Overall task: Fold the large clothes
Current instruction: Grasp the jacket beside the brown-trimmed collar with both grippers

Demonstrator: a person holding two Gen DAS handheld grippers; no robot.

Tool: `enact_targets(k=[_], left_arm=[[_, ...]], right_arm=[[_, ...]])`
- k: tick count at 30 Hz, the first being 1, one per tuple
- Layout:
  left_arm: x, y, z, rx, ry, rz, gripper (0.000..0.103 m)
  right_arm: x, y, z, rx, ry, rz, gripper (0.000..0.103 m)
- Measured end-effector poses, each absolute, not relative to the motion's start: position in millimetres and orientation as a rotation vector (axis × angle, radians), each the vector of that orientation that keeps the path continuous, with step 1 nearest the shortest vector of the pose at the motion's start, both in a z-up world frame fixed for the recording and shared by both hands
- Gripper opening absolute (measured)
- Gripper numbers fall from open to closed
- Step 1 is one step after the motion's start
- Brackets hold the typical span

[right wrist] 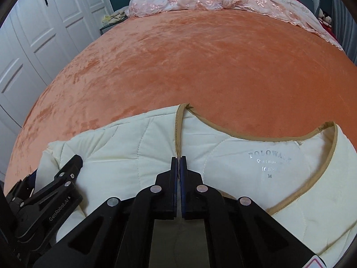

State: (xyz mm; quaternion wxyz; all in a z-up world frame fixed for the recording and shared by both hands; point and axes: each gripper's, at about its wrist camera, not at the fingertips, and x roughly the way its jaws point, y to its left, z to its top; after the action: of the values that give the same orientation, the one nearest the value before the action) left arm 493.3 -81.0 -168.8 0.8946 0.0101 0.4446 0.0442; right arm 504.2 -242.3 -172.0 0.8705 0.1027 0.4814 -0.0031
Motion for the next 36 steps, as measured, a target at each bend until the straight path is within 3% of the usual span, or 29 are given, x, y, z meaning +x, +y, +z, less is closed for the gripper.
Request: enact_targets(k=[13,17,20,26,27,28,32,36], left_arm=[[497,-89,-177,0.092,0.913,0.143,0.083],[498,-78,-168,0.016,0.944,0.099,0.084],[485,-80,-143,-0.029,0.935,0.016,0.083],[443,-168,-83,-0.030,0.829,-0.203,0.083],[440,-187,-78,-0.012,0.822,-0.238,0.083],[437,-210,-76,0.012,0.816,-0.269,0.083],[441,-281,-97,0.110,0.869,-0.330,0.088],[464,-316,-146,0.121,1.051,-0.392,0.085]], right_arm=[[489,-250,-170,0.256,0.925,-0.028,0.000],[444,-309,-124,0.424,0.786,-0.168,0.001],[410,-370,-114,0.517,0.776,-0.277,0.010],[369,-448,-148,0.512,0.895,-0.449,0.013],[364,-455,-154,0.527,0.907,-0.447,0.001],[361,-461,-160,0.538,0.920,-0.432,0.000],[356,-462,-173,0.549,0.936,-0.365,0.000],[356,-456,-176,0.518,0.923,-0.336,0.002]])
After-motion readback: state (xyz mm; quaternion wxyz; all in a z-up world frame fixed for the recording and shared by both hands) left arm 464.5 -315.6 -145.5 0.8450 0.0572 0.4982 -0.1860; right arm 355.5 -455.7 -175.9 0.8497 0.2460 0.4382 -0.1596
